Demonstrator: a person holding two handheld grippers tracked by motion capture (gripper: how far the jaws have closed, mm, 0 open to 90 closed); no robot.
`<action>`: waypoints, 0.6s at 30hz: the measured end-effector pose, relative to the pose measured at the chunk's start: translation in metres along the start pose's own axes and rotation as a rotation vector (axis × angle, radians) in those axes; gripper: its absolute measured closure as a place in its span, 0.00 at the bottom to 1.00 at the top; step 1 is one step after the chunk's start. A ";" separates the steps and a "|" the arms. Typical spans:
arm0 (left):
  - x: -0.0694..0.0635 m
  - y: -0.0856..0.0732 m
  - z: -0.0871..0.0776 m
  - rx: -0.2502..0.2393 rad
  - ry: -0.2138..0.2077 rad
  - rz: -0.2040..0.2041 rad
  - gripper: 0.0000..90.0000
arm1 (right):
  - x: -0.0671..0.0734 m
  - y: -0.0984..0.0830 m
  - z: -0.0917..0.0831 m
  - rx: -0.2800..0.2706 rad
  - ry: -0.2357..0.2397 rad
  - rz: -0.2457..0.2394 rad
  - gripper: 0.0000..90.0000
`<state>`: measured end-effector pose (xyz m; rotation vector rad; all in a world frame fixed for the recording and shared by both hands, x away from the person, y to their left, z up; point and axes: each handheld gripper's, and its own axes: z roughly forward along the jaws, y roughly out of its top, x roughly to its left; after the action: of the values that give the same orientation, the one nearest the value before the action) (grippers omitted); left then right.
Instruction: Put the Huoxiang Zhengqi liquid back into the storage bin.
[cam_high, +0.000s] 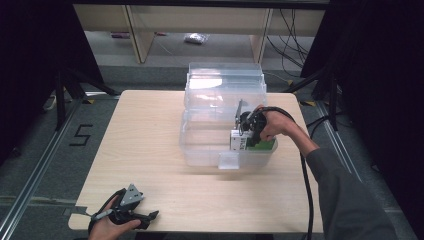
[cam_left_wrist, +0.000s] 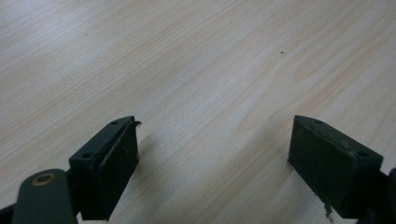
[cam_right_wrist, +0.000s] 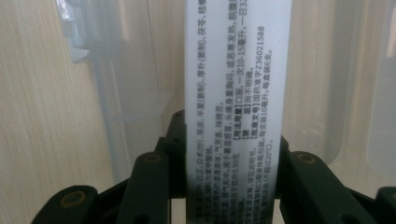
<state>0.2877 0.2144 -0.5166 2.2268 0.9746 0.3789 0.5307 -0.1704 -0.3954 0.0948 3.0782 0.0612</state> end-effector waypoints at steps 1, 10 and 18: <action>0.000 0.000 0.000 0.000 0.001 0.003 0.17 | -0.001 0.000 0.002 -0.007 0.003 -0.017 0.72; 0.000 0.000 0.001 0.002 -0.002 -0.002 0.17 | -0.001 -0.005 0.011 -0.019 0.014 -0.009 0.72; 0.000 0.000 0.000 0.000 0.000 -0.006 0.17 | 0.002 -0.003 0.016 0.011 0.047 0.038 0.71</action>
<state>0.2874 0.2142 -0.5164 2.2239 0.9809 0.3768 0.5299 -0.1726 -0.4114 0.1546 3.1245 0.0490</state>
